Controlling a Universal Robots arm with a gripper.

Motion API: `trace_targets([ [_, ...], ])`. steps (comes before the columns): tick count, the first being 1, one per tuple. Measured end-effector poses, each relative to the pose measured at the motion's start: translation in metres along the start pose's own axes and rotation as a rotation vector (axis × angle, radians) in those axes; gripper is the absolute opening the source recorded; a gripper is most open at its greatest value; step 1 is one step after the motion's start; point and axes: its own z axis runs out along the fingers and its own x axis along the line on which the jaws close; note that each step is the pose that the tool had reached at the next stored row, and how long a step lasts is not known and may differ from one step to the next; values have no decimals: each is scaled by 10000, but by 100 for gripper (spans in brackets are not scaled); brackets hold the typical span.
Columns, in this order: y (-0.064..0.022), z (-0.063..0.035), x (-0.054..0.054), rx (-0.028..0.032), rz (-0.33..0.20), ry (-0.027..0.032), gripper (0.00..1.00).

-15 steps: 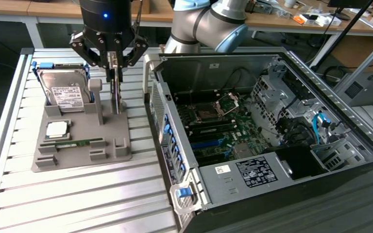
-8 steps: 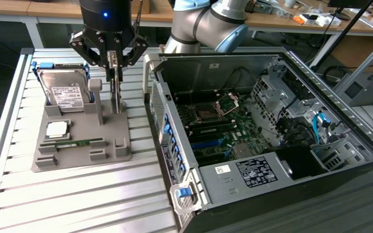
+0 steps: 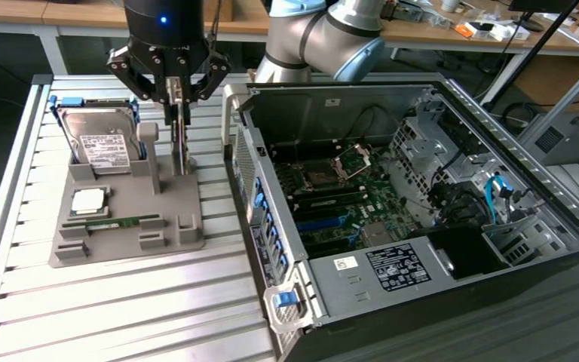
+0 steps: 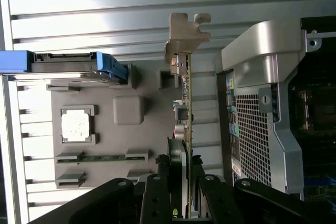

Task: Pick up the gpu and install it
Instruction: 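Pick up the gpu and move the gpu toward the slot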

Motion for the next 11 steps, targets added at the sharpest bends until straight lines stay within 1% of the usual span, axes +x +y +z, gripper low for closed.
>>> trace_targets([
  [11,1,-25,-1,-1,0,0,27],
])
